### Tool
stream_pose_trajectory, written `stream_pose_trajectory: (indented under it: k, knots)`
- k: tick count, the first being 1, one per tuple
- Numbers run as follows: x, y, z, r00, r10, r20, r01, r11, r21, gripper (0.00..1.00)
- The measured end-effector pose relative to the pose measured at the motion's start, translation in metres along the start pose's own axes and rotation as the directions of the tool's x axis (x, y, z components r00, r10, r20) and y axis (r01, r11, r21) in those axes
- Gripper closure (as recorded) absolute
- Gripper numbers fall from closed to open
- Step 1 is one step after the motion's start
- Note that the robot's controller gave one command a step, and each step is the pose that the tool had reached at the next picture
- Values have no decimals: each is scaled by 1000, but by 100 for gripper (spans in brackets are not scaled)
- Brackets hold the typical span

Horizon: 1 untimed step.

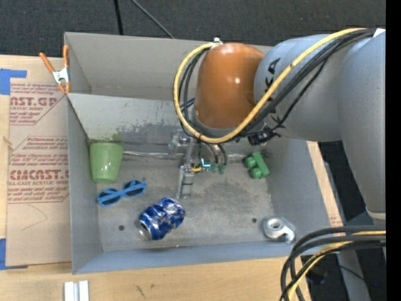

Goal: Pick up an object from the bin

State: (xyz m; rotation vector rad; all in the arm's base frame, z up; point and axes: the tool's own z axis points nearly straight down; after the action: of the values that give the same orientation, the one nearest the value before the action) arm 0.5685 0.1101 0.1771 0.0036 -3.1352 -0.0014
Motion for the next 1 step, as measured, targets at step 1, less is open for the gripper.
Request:
stream_pose_trajectory:
  k: [1]
  knots:
    - [46,22,107,933,-361,8,361,933,0,0]
